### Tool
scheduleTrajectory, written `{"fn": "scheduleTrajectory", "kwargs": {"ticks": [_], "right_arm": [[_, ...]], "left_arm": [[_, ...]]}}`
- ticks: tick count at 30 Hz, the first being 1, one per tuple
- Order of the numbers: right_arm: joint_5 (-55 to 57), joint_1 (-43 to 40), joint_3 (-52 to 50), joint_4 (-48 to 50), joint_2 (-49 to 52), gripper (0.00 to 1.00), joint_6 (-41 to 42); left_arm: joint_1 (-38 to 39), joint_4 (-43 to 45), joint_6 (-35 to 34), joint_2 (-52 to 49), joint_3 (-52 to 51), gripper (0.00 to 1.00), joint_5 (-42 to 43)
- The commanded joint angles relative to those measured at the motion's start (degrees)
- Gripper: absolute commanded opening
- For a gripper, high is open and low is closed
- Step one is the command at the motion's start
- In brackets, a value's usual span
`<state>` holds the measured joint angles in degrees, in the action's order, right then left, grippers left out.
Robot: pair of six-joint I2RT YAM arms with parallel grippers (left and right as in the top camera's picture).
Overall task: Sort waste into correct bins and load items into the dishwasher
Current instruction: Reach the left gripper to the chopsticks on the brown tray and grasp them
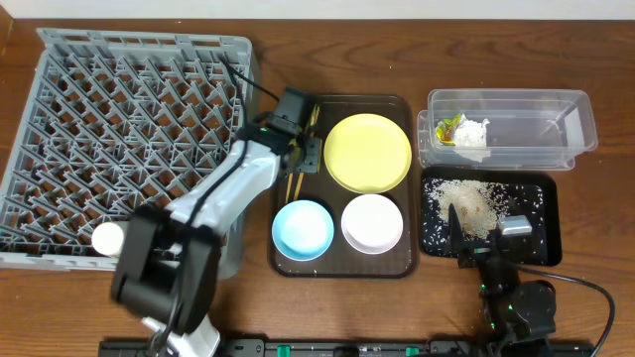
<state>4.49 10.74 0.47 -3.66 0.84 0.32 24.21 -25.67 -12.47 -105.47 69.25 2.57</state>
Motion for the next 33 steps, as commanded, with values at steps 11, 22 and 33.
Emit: {"fn": "scheduleTrajectory", "kwargs": {"ticks": [11, 22, 33], "right_arm": [[-0.09, -0.63, -0.15, -0.17, -0.24, 0.99, -0.61], [-0.09, -0.63, -0.15, -0.17, -0.24, 0.99, -0.61], [-0.09, -0.63, -0.15, -0.17, -0.24, 0.99, -0.61]], "left_arm": [[0.07, 2.82, -0.33, -10.29, 0.72, 0.33, -1.46], [0.13, 0.17, -0.28, -7.67, 1.53, 0.52, -1.33], [0.76, 0.07, 3.10, -1.09, 2.08, 0.40, -1.33]]}}
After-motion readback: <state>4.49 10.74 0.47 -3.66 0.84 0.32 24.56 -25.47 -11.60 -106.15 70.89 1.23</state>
